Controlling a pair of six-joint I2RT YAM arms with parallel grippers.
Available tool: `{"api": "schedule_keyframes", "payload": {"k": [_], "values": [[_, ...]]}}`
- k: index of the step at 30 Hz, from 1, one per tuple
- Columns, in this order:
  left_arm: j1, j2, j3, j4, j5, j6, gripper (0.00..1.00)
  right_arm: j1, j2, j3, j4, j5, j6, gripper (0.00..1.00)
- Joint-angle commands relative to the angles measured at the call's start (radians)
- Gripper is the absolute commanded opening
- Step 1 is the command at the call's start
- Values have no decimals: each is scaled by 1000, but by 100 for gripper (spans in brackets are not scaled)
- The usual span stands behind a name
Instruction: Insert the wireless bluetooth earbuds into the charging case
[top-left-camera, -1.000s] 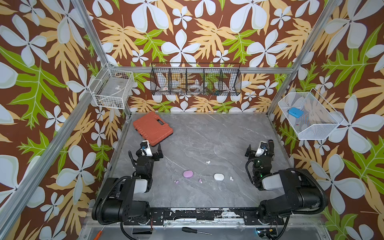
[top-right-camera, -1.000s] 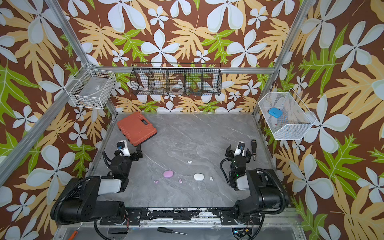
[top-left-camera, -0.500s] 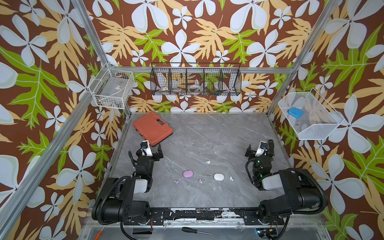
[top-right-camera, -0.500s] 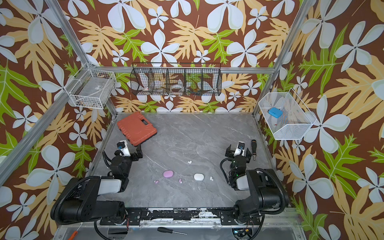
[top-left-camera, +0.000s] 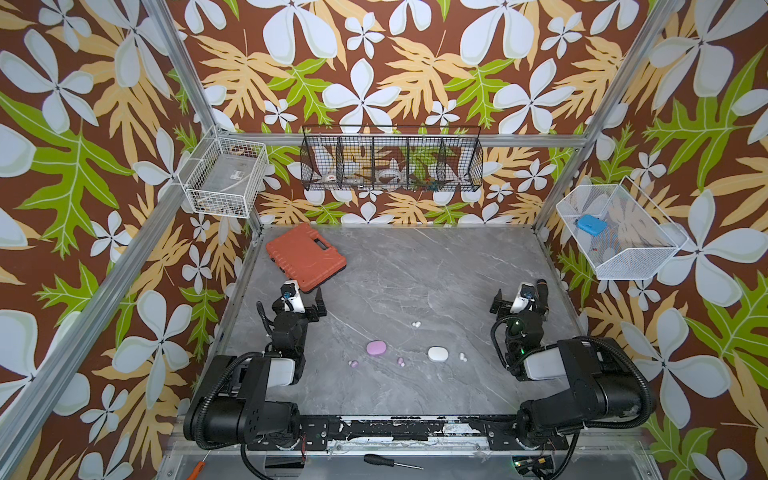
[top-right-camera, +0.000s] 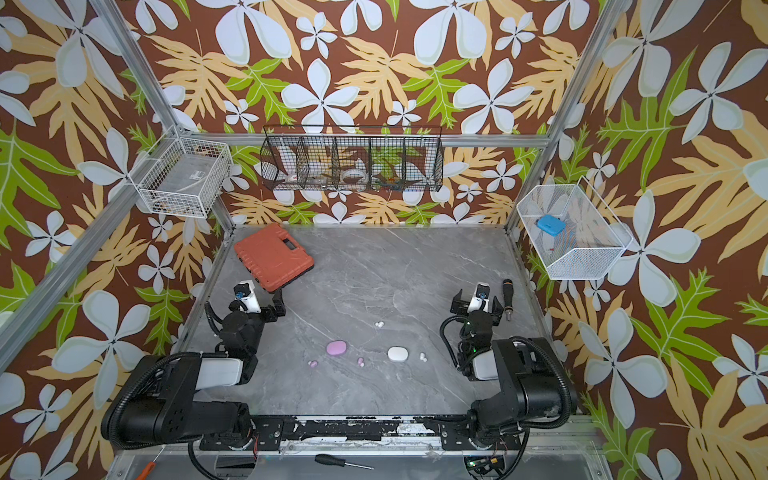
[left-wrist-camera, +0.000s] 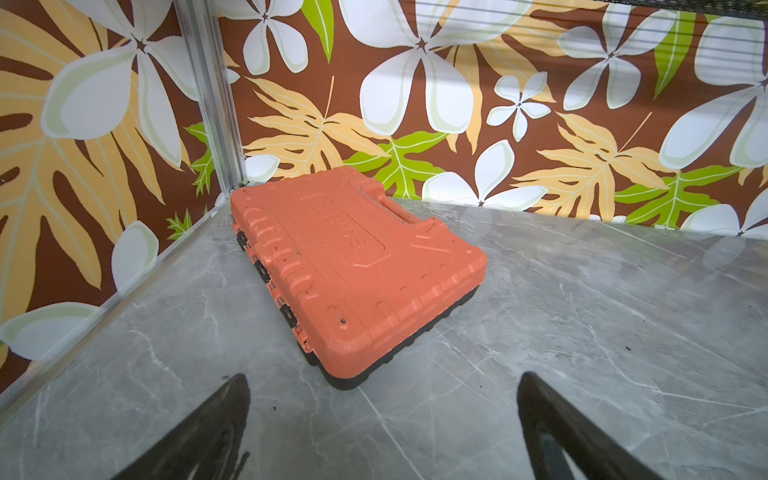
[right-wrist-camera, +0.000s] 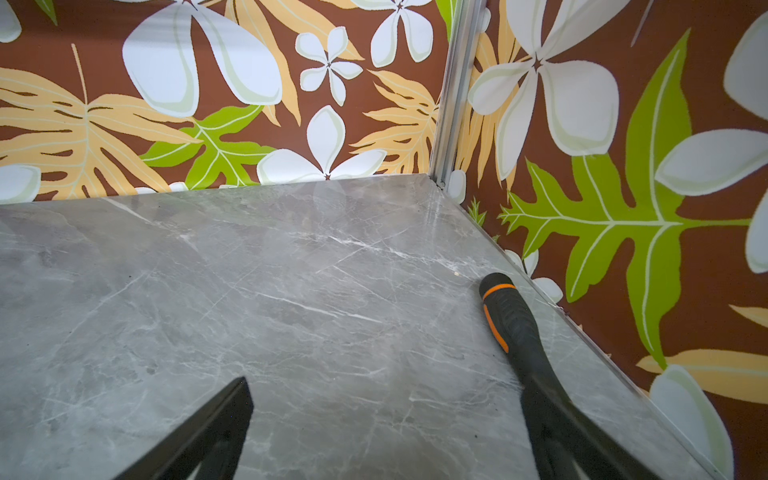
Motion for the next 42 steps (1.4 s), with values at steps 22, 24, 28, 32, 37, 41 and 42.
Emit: {"api": "schedule_keyframes", "payload": {"k": [22,24,28,32,37,41,42], "values": [[2,-589,410,-1048,-25,-554,100,109,-704,219,-939,291,533,99],[2,-624,453,-1186,57,-590,100,60,-749,232,-949,80,502,100],[2,-714,460,-1305,129,-660,100,57,-744,297,-1085,-14,581,100],[-6,-745,460,-1408,329,-625,100,59,-683,414,-1309,-164,630,100],[-38,-767,425,-1593,401,-722,100,130,-638,484,-1483,-243,592,100],[-153,-754,444,-1757,316,-786,100,196,-608,525,-1647,-225,532,100],[-189,-742,460,-1803,280,-800,100,212,-602,531,-1678,-220,520,99]]}}
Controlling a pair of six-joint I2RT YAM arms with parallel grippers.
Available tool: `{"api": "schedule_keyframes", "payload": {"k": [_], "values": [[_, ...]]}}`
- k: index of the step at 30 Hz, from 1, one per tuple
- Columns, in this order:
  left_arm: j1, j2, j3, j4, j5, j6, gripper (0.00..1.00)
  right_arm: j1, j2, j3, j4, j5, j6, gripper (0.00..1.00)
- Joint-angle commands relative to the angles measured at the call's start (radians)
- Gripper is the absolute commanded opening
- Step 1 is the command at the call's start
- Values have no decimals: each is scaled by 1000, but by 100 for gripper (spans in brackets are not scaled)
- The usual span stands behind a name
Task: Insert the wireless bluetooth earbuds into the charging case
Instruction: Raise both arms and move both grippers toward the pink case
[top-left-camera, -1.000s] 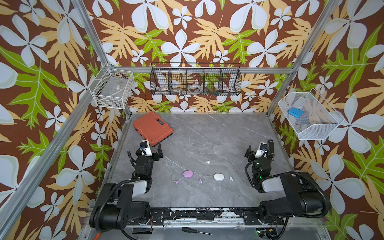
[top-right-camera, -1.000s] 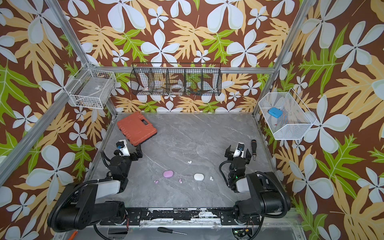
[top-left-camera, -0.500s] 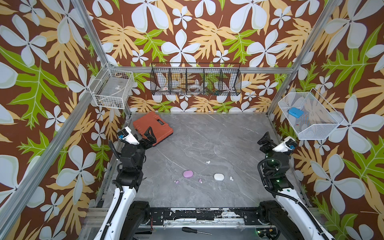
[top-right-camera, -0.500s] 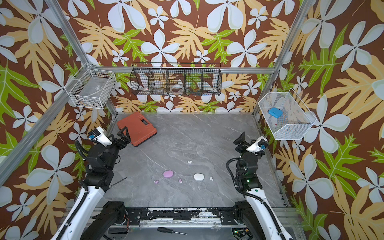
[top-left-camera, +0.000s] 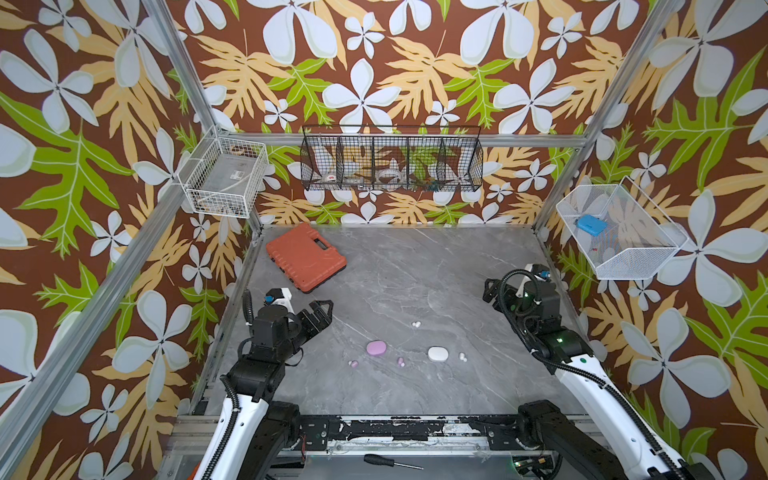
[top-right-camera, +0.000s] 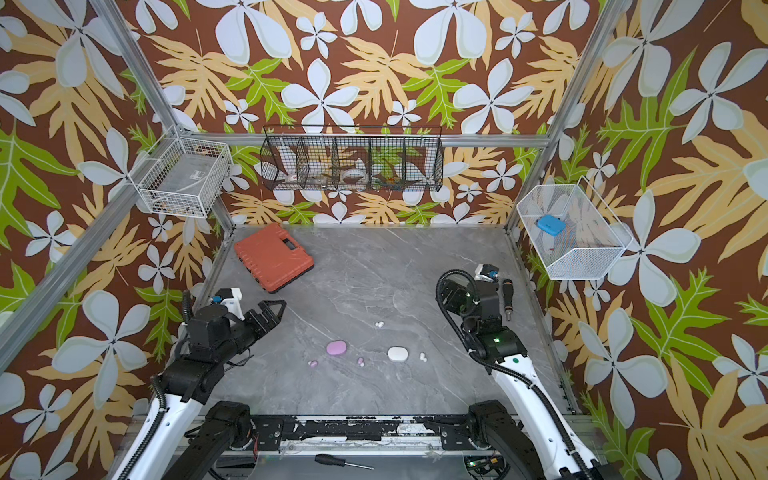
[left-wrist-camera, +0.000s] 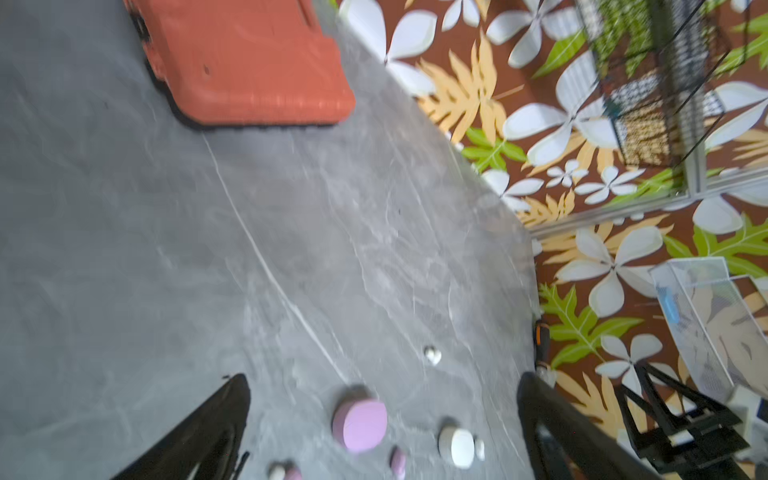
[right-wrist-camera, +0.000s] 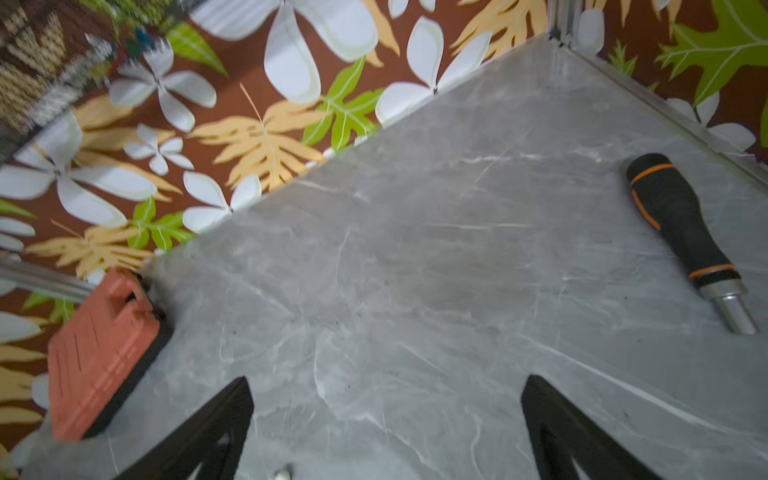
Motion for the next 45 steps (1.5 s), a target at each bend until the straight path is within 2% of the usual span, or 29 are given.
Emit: {"api": "schedule_keyframes", "payload": {"k": [1,8,14,18,24,28,33,37,39,42,45], "values": [[-86,29,36,-189,-81,-81,100,52,19,18,-197,-2,-57,100],[-313,168,139,-324,-219,-211,100,226,71,47,-347,124,-47,99],[-507,336,221,-341,-316,-318,100,265,59,51,-392,135,-30,100],[-558,453,263,-349,-326,-349,100,288,39,53,-401,138,-27,100],[-580,559,279,-312,-299,-353,100,348,61,75,-434,164,-12,100],[-590,615,305,-310,-297,-312,100,381,61,97,-445,156,10,100],[-590,622,284,-277,-281,-281,100,499,96,140,-479,201,77,99],[-582,587,328,-368,-390,-261,100,619,153,189,-486,203,166,100],[-546,525,334,-385,-444,-236,100,687,202,225,-496,215,218,99],[-428,410,308,-357,-439,-160,100,760,302,305,-521,203,298,100],[-321,320,294,-348,-483,-83,100,822,409,388,-536,179,352,100]]}}
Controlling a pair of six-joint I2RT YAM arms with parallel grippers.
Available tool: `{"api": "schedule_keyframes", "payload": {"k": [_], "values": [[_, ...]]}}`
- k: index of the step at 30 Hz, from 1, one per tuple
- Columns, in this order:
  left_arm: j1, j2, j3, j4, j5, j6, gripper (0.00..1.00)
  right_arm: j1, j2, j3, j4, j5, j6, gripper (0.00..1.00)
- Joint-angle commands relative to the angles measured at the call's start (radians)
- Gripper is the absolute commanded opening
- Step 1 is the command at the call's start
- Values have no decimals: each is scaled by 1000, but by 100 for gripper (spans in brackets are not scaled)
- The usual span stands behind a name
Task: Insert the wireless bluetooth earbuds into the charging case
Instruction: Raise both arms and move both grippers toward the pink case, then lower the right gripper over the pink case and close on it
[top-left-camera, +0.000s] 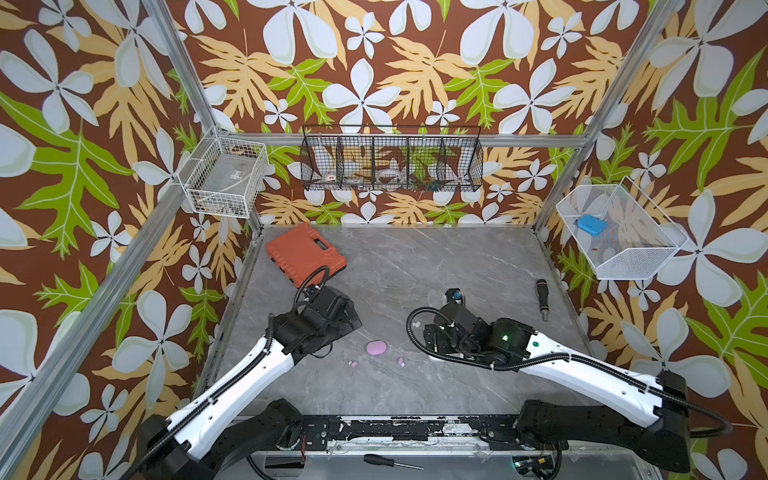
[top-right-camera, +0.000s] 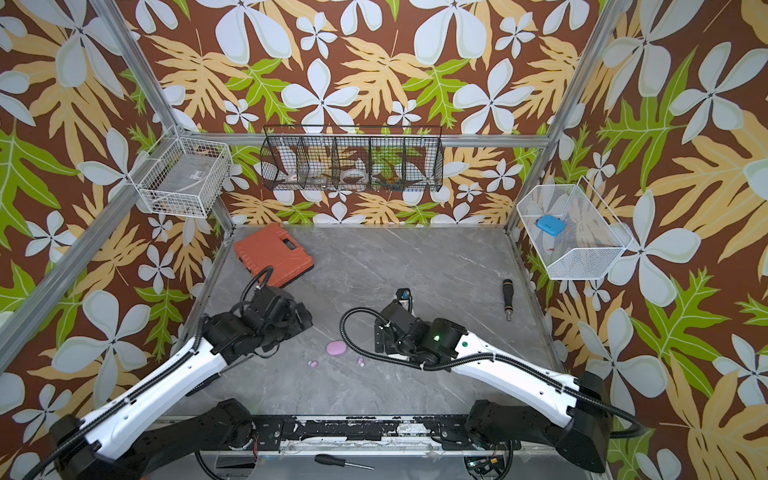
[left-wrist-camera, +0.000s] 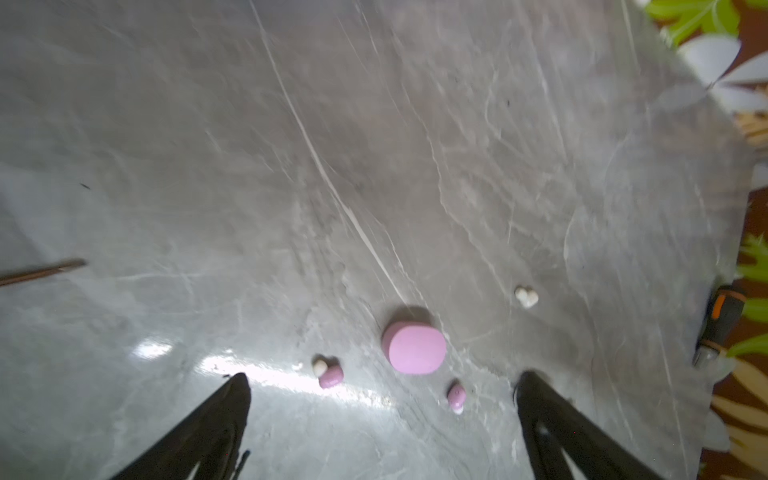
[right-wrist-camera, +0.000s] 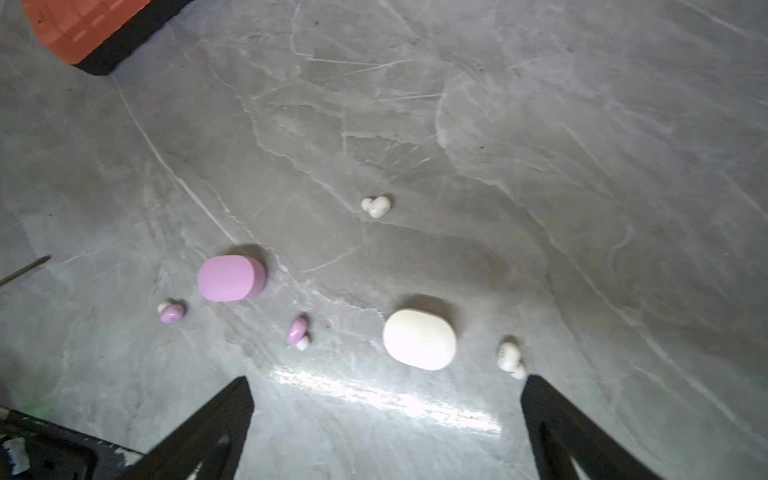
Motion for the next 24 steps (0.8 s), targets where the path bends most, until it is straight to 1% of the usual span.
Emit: {"api": "schedule_keyframes", "payload": {"k": [1,4,5,7,9,12,13,16,19,21,24], "values": [[94,-77,-12,-3,-73,131,100,56,92,79,-51,-2,124,100],[173,-142,-7,20,-139,219,100,88,194,159,-71,-50,124,100],[181,-161,-2,31,-172,244,100,91,225,185,-76,-80,117,99],[183,-209,-3,56,-268,290,100,93,295,238,-97,-139,115,99],[182,-258,-13,84,-346,325,100,99,352,285,-119,-167,106,100],[182,-347,-59,133,-427,348,100,106,448,368,-146,-217,74,100],[183,-385,-82,149,-446,351,100,112,480,397,-158,-215,69,100],[182,-493,-138,188,-485,346,100,131,571,483,-187,-212,56,100],[183,-589,-170,224,-498,342,100,133,661,563,-219,-222,43,99],[183,-637,-188,240,-496,341,100,133,709,607,-230,-220,36,100],[183,-673,-191,234,-503,336,100,132,775,665,-236,-234,26,100]]}}
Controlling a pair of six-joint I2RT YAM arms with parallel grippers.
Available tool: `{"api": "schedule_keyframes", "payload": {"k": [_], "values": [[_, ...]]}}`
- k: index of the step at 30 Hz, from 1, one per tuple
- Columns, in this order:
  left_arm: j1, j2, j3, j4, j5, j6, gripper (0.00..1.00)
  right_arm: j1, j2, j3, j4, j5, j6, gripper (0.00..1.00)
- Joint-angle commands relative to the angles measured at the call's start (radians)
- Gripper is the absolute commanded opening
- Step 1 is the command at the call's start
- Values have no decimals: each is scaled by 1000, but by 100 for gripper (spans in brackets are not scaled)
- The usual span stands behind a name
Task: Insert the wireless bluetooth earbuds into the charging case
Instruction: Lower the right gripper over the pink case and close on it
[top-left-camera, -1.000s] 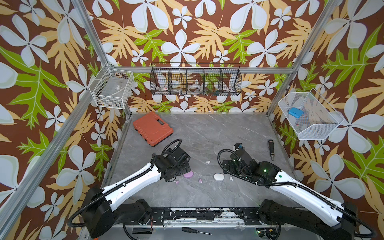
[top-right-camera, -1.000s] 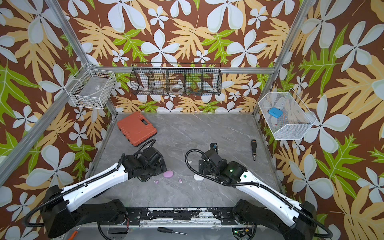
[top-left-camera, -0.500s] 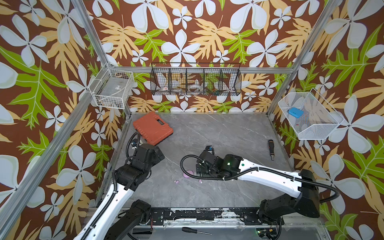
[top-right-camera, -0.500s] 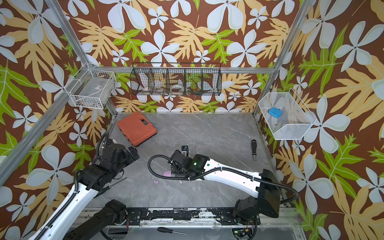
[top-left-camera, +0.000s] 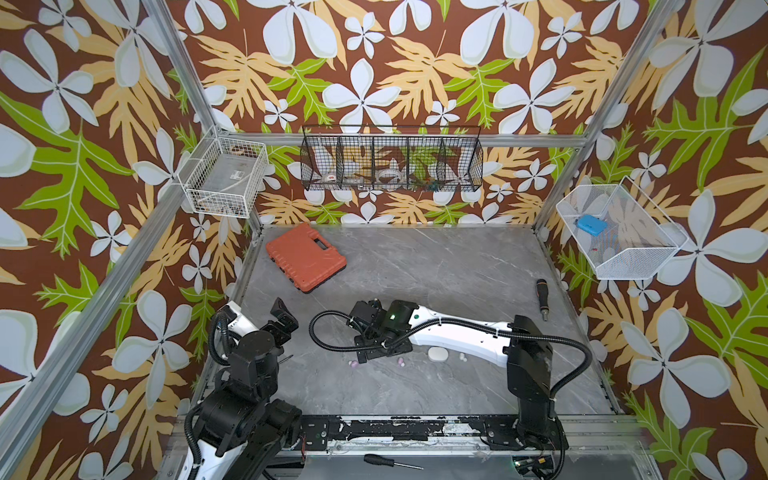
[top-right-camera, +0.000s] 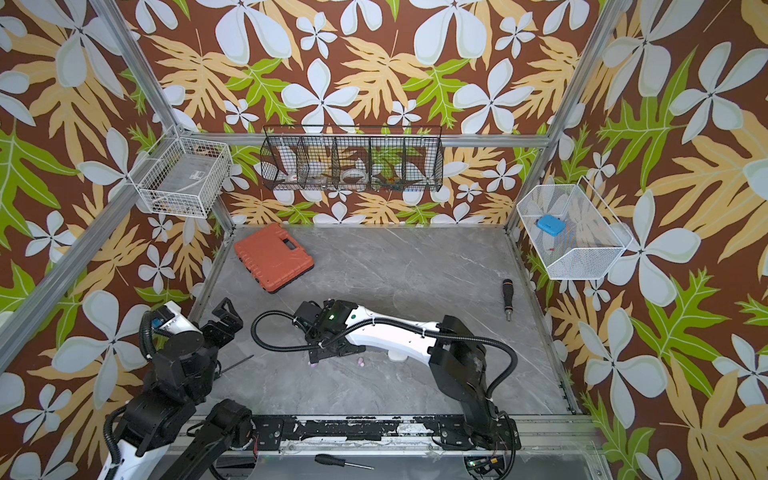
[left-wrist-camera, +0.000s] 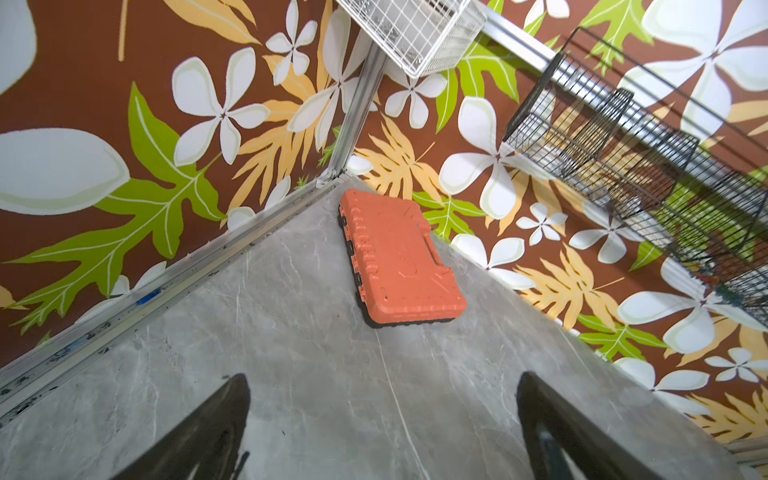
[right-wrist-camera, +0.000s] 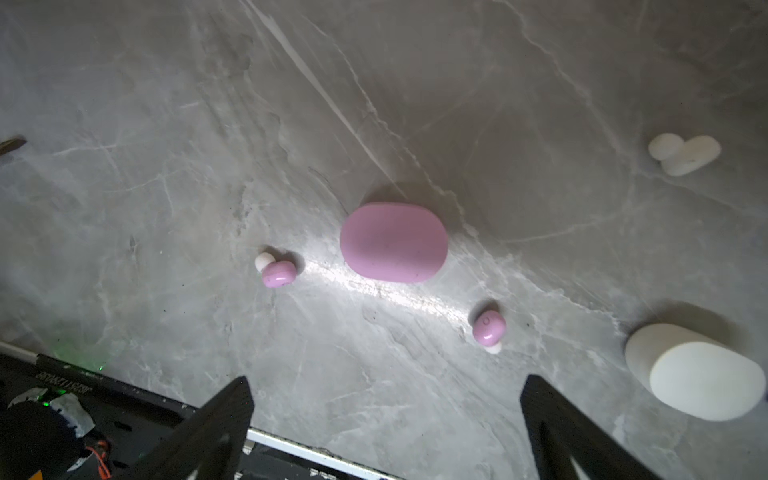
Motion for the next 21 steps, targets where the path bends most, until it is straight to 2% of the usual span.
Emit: {"api": "schedule_keyframes", "payload": {"k": [1,9,21], "values": [[2,-28,-2,42,-42,5,100,2,54,59,-53,-8,-21,100],[1,-17,-4,43,-30,5,100,-12,187,171,-94,2,-28,94],[1,-8,-7,47,-16,7,100,-47,177,102,-6,-14,-34,88]]}}
